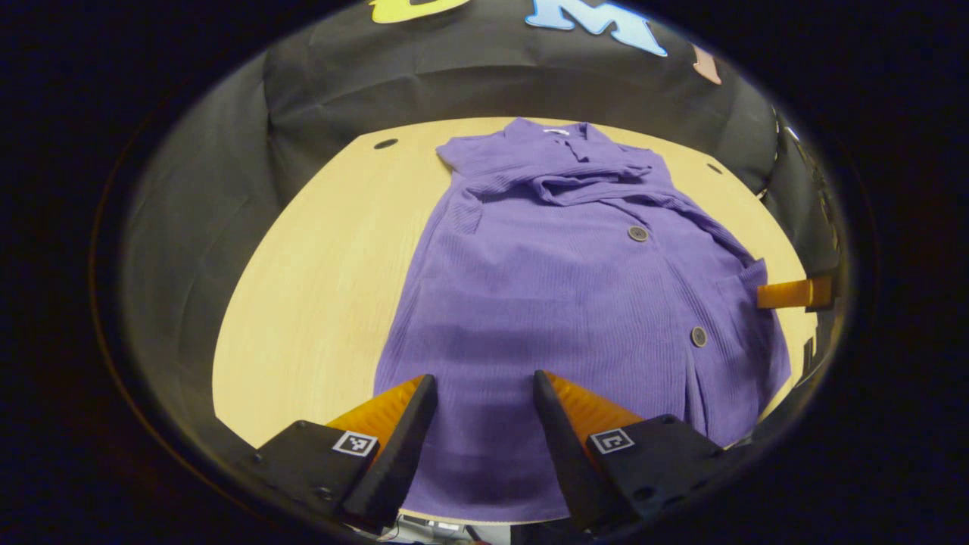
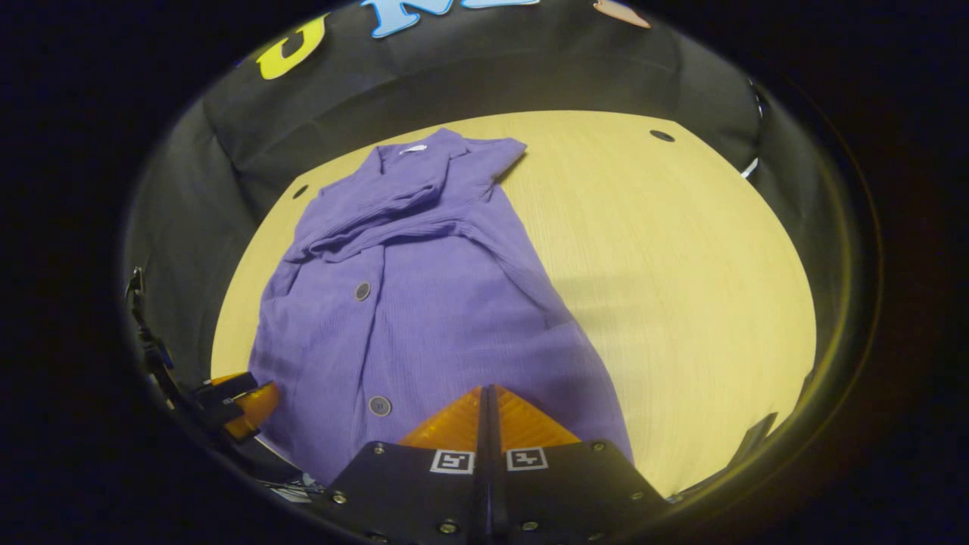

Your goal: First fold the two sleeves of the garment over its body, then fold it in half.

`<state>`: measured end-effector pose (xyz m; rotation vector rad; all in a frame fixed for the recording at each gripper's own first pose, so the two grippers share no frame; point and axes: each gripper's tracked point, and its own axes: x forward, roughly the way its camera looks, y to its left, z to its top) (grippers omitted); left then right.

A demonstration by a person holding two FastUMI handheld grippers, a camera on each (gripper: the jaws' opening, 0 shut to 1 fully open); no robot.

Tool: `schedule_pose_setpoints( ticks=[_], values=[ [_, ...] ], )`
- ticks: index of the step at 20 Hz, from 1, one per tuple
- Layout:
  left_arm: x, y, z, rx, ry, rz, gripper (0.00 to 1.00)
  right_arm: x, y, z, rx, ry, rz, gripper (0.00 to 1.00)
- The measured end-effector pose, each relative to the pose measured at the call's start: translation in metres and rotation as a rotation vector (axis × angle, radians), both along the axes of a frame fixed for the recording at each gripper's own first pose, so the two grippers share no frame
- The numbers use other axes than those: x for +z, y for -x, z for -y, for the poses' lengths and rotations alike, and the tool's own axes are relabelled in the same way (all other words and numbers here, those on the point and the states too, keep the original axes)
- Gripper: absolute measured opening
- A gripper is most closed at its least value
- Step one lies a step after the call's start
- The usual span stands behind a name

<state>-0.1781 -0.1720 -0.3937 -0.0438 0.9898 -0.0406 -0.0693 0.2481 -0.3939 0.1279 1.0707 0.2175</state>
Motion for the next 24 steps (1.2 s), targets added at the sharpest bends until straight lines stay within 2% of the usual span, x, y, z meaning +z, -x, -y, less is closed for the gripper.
schedule_pose_setpoints(
  ticks=[2, 6, 7, 8, 9, 10, 11, 15, 16, 18, 20, 21, 22, 23, 24],
  values=[
    [-0.003, 0.0, 0.0, -0.002, -0.001, -0.013, 0.87, -0.002, 0.001, 0.0, 0.002, -0.003, -0.008, 0.01],
    [-0.008, -0.001, -0.001, 0.0, 0.006, -0.035, 0.88, -0.003, -0.001, 0.001, 0.0, -0.002, -0.018, 0.35],
    [-0.008, -0.002, -0.001, 0.001, 0.012, -0.041, 0.87, -0.004, 0.002, 0.001, 0.0, 0.0, -0.02, 0.51],
    [-0.009, -0.002, -0.002, 0.002, 0.017, -0.046, 0.87, -0.005, 0.003, 0.002, 0.001, 0.006, -0.024, 0.62],
    [-0.009, -0.002, -0.003, 0.002, 0.022, -0.052, 0.88, -0.005, 0.005, 0.004, 0.002, 0.014, -0.026, 0.77],
    [-0.009, -0.002, -0.003, 0.002, 0.027, -0.055, 0.88, -0.006, 0.007, 0.005, 0.004, 0.028, -0.03, 0.89],
    [-0.009, -0.003, -0.003, 0.001, 0.029, -0.057, 0.89, -0.009, 0.01, 0.008, 0.01, 0.045, -0.036, 0.94],
    [-0.01, -0.009, 0.001, -0.006, 0.023, -0.053, 0.9, -0.031, 0.033, 0.016, 0.054, 0.155, -0.115, 0.93],
    [-0.009, -0.011, 0.001, 0.0, 0.023, -0.058, 0.92, -0.031, 0.027, 0.014, 0.073, 0.173, -0.063, 0.94],
    [-0.01, -0.011, 0.004, 0.01, 0.024, -0.069, 0.94, -0.031, 0.031, 0.011, 0.131, 0.205, -0.047, 0.97],
    [-0.009, -0.015, 0.009, -0.011, 0.021, -0.069, 0.86, -0.03, 0.03, 0.01, 0.123, 0.205, -0.067, 0.98],
    [-0.009, -0.017, 0.013, -0.033, 0.022, -0.067, 0.83, -0.028, 0.03, 0.009, 0.122, 0.199, -0.069, 0.93],
    [-0.009, -0.019, 0.015, -0.048, 0.018, -0.067, 0.79, -0.03, 0.03, 0.006, 0.122, 0.193, -0.072, 0.94],
    [-0.008, -0.022, 0.016, -0.053, 0.023, -0.067, 0.72, -0.03, 0.029, 0.008, 0.126, 0.195, -0.082, 0.72],
    [-0.01, -0.024, 0.019, -0.048, 0.038, -0.067, 0.7, -0.029, 0.028, 0.007, 0.128, 0.196, -0.094, 0.67]
  ],
)
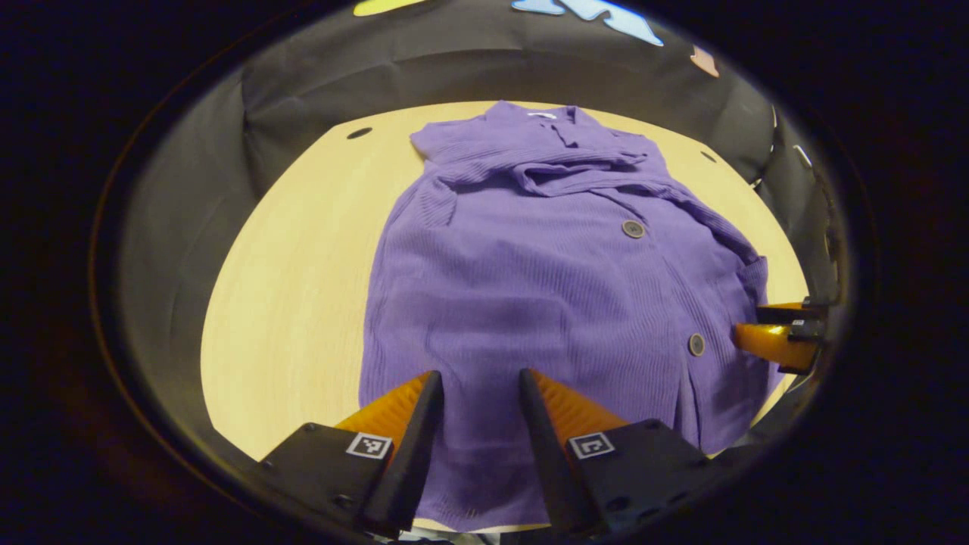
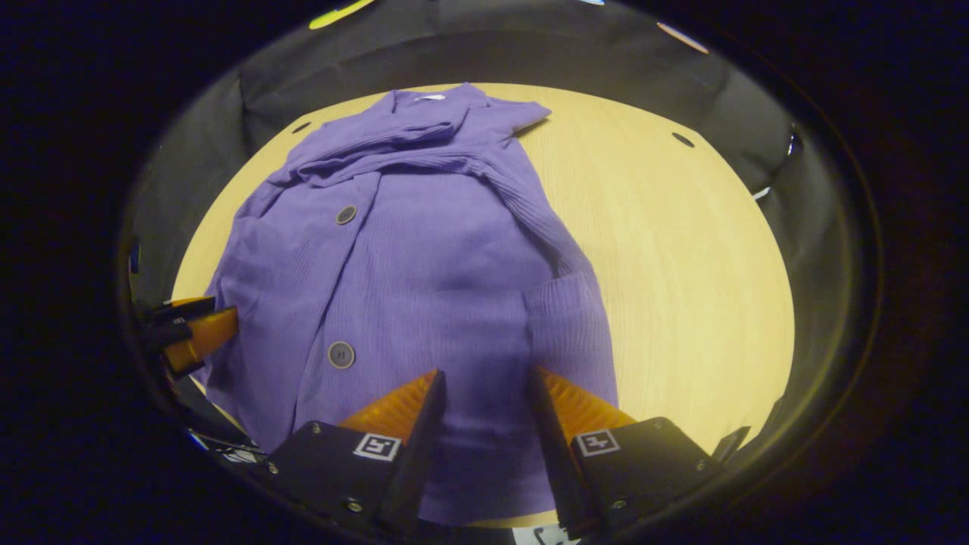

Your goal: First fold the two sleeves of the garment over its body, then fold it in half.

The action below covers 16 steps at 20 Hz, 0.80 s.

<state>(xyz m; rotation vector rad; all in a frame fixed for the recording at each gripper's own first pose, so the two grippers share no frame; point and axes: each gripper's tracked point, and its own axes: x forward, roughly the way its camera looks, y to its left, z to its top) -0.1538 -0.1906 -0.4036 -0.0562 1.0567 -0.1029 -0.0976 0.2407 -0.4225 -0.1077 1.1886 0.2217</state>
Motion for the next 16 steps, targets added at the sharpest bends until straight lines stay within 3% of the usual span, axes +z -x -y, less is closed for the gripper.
schedule_pose_setpoints(
  ticks=[1, 3, 5, 6, 7, 16],
  values=[
    [0.0, -0.003, -0.001, 0.013, 0.007, -0.006, 0.57, 0.0, -0.004, -0.006, -0.01, -0.042, 0.01, 0.49],
    [0.001, -0.003, -0.003, 0.022, 0.017, -0.005, 0.53, 0.0, -0.005, -0.008, -0.073, -0.059, -0.014, 0.14],
    [0.003, -0.006, -0.001, 0.059, 0.017, -0.017, 0.12, 0.002, -0.012, -0.01, -0.077, -0.078, -0.013, 0.14],
    [0.002, -0.009, -0.001, 0.058, 0.003, -0.017, 0.13, 0.009, -0.007, -0.009, -0.088, -0.083, -0.034, 0.14],
    [0.002, -0.006, -0.001, 0.061, -0.005, -0.019, 0.07, 0.004, -0.01, -0.009, -0.095, -0.091, -0.017, 0.02],
    [0.012, -0.023, -0.001, 0.076, 0.004, 0.016, 0.07, 0.028, -0.036, -0.021, -0.148, -0.162, 0.016, 0.0]
  ],
)
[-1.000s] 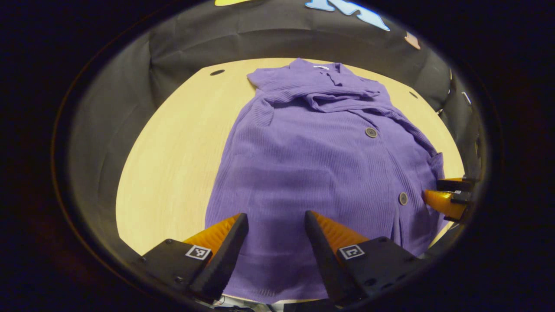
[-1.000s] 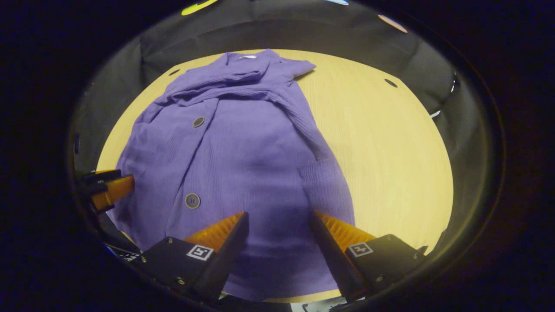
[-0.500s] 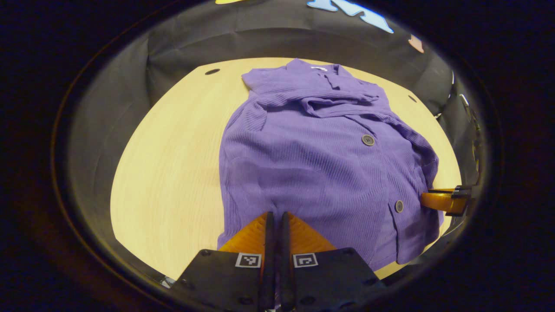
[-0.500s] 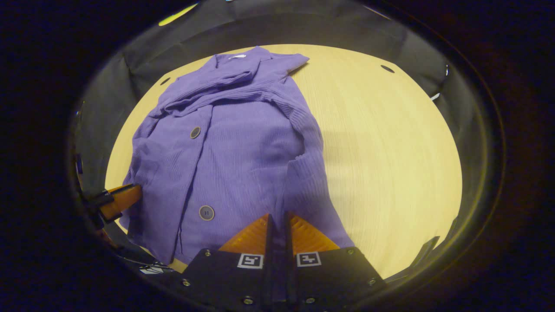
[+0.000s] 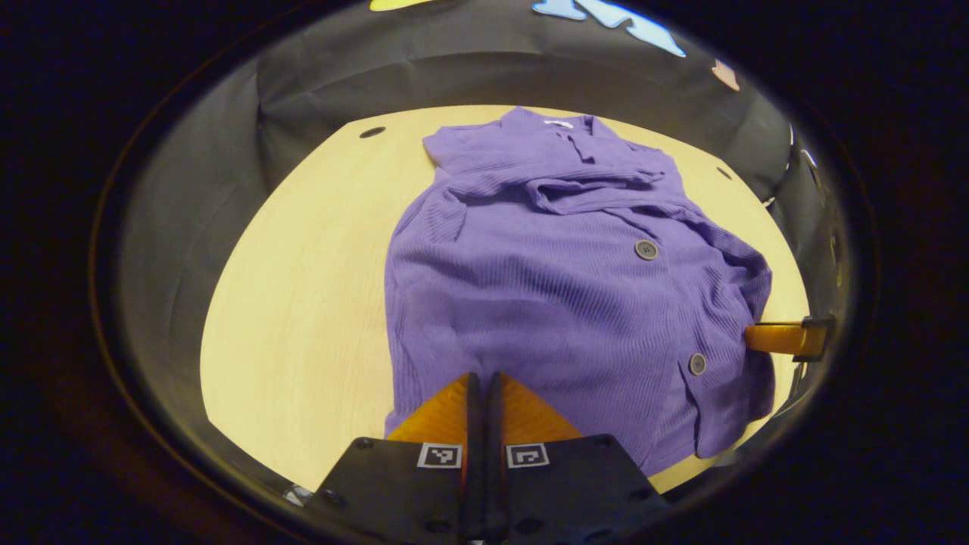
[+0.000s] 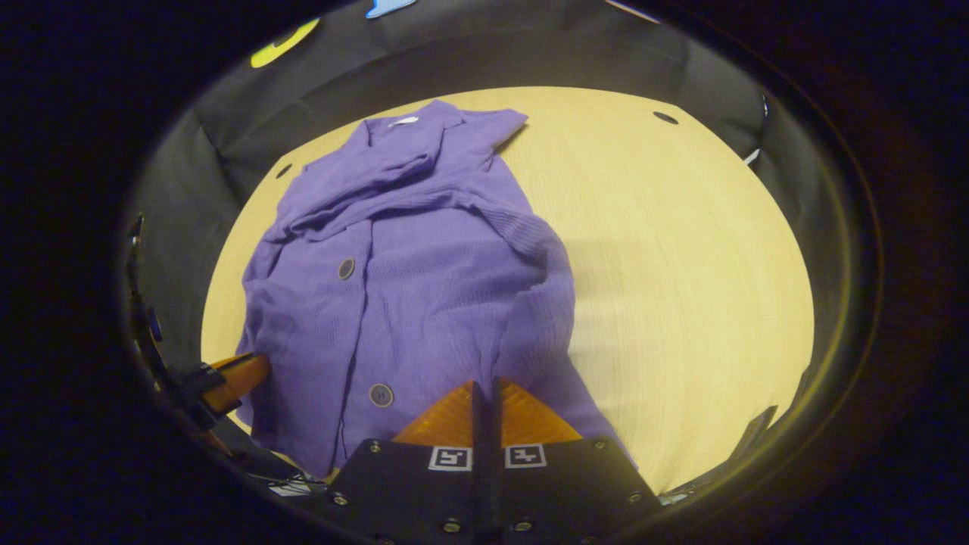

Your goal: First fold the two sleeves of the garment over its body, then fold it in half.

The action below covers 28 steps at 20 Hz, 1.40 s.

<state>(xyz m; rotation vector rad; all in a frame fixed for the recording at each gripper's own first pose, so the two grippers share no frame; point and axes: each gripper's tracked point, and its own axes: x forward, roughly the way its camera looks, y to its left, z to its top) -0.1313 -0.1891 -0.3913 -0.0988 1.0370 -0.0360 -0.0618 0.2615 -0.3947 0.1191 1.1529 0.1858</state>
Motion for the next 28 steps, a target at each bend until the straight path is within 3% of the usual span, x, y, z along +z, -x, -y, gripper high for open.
schedule_pose_setpoints(
  ticks=[4, 14, 28],
  values=[
    [0.023, -0.033, -0.002, 0.008, 0.012, 0.062, 0.07, 0.017, -0.03, -0.012, -0.013, -0.044, 0.047, 0.01],
    [0.065, -0.142, -0.013, 0.01, 0.025, 0.189, 0.07, 0.066, -0.148, -0.025, -0.008, -0.079, 0.214, 0.01],
    [0.057, -0.318, -0.018, -0.01, 0.004, 0.286, 0.07, 0.074, -0.317, -0.051, -0.025, -0.102, 0.36, 0.01]
  ],
)
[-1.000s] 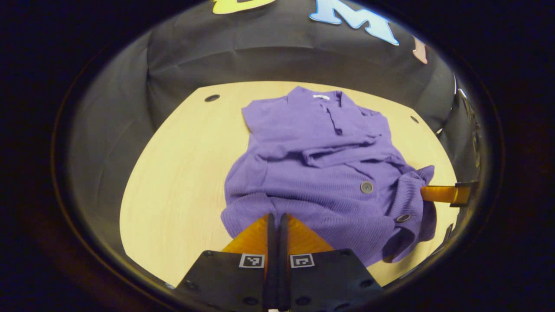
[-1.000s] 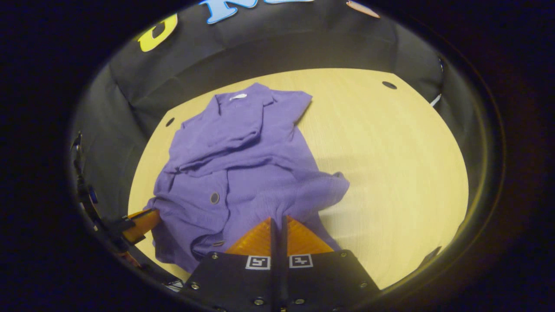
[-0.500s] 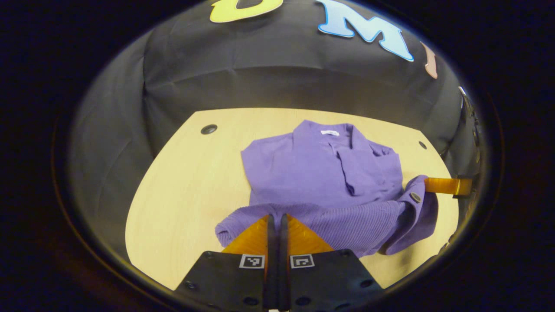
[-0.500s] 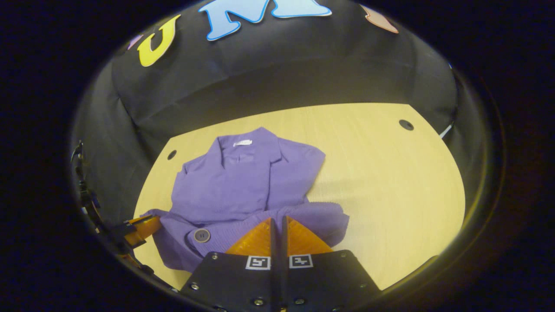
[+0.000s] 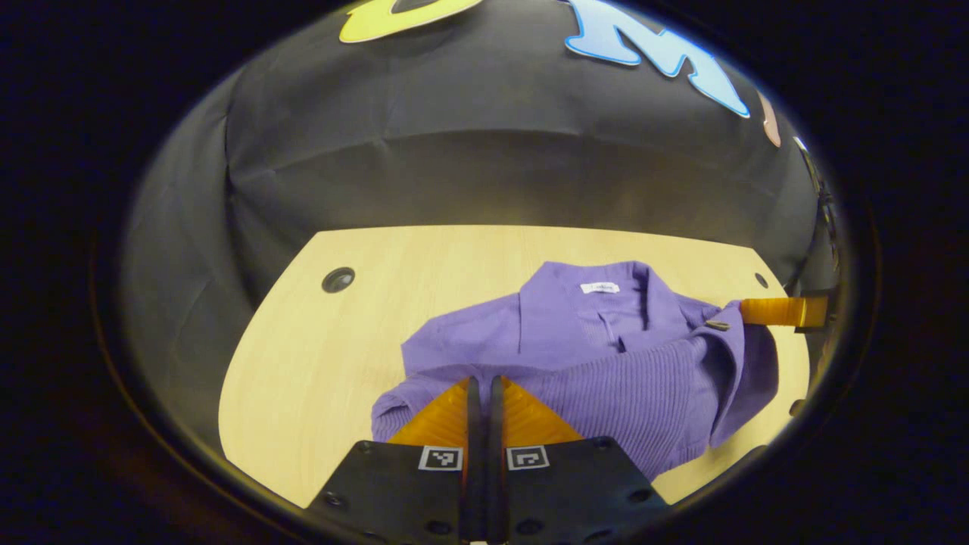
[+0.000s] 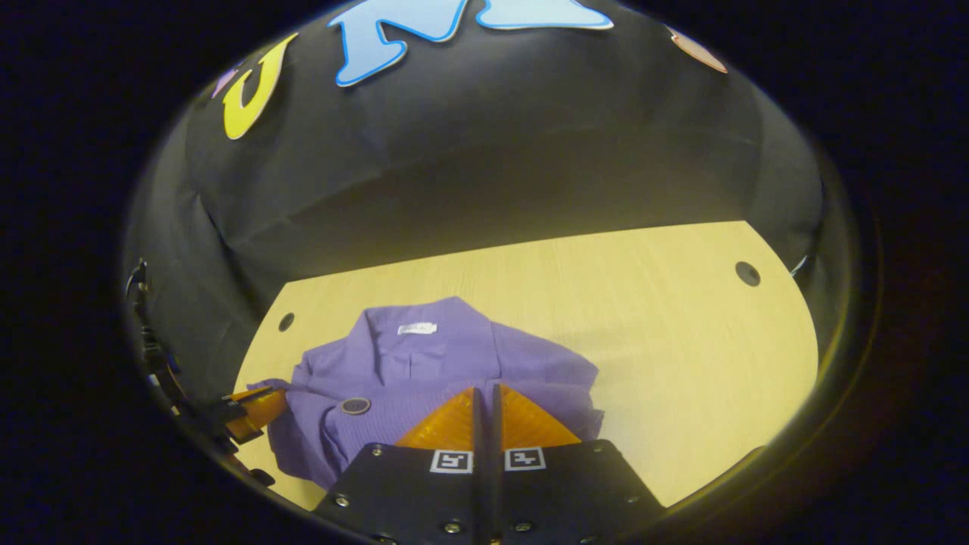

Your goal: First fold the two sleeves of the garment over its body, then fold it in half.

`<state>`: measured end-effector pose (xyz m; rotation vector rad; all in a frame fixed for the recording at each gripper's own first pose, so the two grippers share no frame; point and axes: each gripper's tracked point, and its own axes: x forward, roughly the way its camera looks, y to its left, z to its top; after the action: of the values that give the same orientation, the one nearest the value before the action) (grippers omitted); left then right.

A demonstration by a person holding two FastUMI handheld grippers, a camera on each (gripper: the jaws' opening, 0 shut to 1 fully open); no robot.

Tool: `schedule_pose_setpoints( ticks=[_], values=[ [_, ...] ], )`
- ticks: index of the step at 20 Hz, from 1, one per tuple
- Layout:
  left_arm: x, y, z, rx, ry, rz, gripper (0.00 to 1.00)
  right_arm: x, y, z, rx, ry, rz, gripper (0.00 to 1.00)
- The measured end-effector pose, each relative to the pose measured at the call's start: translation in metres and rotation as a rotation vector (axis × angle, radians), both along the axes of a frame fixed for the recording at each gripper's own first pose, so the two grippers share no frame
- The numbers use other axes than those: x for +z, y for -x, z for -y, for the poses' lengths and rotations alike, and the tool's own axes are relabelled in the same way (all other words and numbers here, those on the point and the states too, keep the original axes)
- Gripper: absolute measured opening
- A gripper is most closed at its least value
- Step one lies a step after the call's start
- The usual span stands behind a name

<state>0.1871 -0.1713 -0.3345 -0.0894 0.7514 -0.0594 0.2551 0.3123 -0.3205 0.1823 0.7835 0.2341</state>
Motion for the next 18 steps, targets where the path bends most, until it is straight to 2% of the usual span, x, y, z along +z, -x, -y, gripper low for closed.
schedule_pose_setpoints(
  ticks=[2, 3, 4, 8, 12, 18],
  values=[
    [-0.004, -0.025, 0.0, 0.0, 0.005, 0.009, 0.07, -0.007, -0.019, 0.0, -0.017, 0.0, 0.01, 0.0],
    [-0.006, -0.036, 0.001, -0.002, 0.005, 0.017, 0.07, -0.012, -0.027, 0.0, -0.028, -0.001, 0.01, 0.04],
    [-0.009, -0.047, 0.002, -0.007, 0.005, 0.022, 0.07, -0.017, -0.035, 0.0, -0.039, -0.002, 0.01, 0.01],
    [-0.025, -0.075, 0.012, -0.041, -0.017, 0.035, 0.07, -0.039, -0.056, 0.002, -0.087, -0.021, 0.0, 0.01],
    [-0.043, -0.081, 0.018, -0.041, -0.016, 0.027, 0.07, -0.058, -0.063, 0.0, -0.094, -0.026, -0.009, 0.0],
    [-0.046, -0.081, 0.016, 0.0, 0.03, 0.036, 0.07, -0.06, -0.061, -0.002, -0.083, 0.001, 0.006, 0.04]
  ],
)
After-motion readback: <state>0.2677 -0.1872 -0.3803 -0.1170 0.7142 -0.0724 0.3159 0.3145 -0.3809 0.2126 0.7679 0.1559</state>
